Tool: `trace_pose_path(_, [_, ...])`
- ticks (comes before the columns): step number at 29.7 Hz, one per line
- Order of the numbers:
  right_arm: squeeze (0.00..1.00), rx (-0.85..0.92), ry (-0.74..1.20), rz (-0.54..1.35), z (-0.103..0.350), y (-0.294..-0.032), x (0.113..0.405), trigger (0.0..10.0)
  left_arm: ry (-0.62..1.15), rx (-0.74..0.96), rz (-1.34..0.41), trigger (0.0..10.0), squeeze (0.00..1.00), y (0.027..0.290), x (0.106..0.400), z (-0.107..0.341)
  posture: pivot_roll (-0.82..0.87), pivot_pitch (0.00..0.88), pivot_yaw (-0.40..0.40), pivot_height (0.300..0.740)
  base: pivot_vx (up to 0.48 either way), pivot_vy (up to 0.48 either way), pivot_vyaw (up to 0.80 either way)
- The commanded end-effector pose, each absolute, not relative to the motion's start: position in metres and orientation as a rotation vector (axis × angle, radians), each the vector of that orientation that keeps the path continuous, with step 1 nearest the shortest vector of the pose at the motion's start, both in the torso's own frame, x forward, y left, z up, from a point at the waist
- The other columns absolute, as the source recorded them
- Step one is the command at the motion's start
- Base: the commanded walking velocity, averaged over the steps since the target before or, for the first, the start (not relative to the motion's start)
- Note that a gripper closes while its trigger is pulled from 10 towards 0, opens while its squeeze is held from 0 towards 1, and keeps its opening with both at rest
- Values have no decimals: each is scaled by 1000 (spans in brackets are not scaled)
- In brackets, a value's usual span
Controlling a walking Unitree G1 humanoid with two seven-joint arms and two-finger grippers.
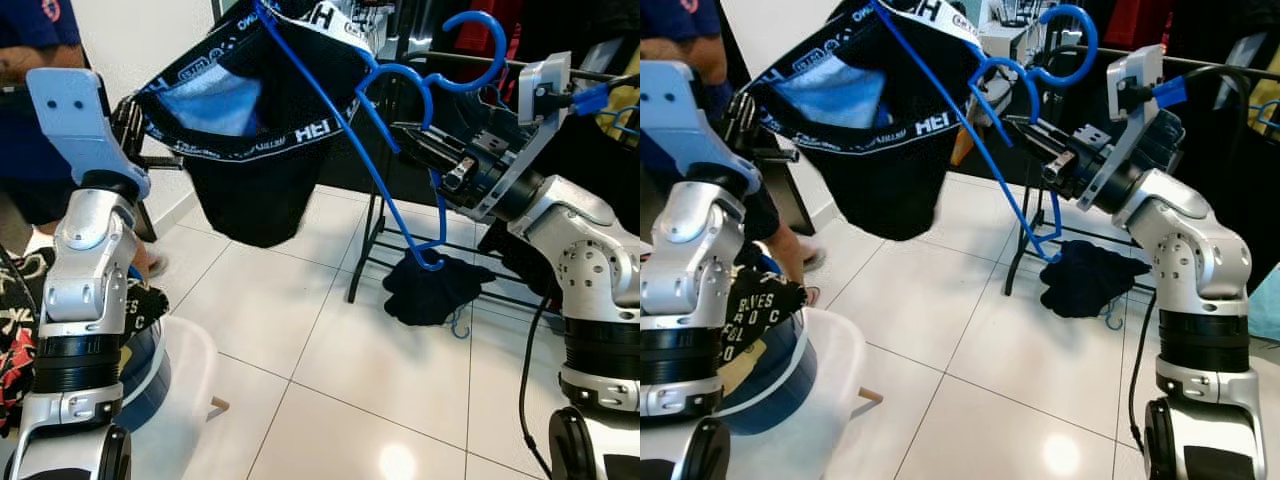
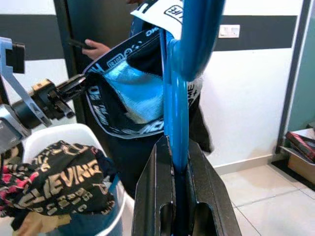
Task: Hang hanger
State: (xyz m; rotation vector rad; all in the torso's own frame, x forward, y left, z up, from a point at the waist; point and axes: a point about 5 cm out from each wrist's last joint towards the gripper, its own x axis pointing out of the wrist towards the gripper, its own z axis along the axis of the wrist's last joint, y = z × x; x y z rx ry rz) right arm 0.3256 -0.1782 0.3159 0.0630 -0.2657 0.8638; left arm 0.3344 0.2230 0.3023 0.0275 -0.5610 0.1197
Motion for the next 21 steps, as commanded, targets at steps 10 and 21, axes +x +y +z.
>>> trace_pose_path(10, [0, -38, -60, 585, 286, -209, 349, 10000, -647, 7, 111, 0, 0, 224, 327, 323, -97, 0, 1, 740, 0, 0, 0])
trace_pose_path(21, [0, -63, 207, 386, 248, -235, 359, 10000, -680, -26, 127, 0, 0, 231, 324, 332, -91, 0, -2, 740, 0, 0, 0])
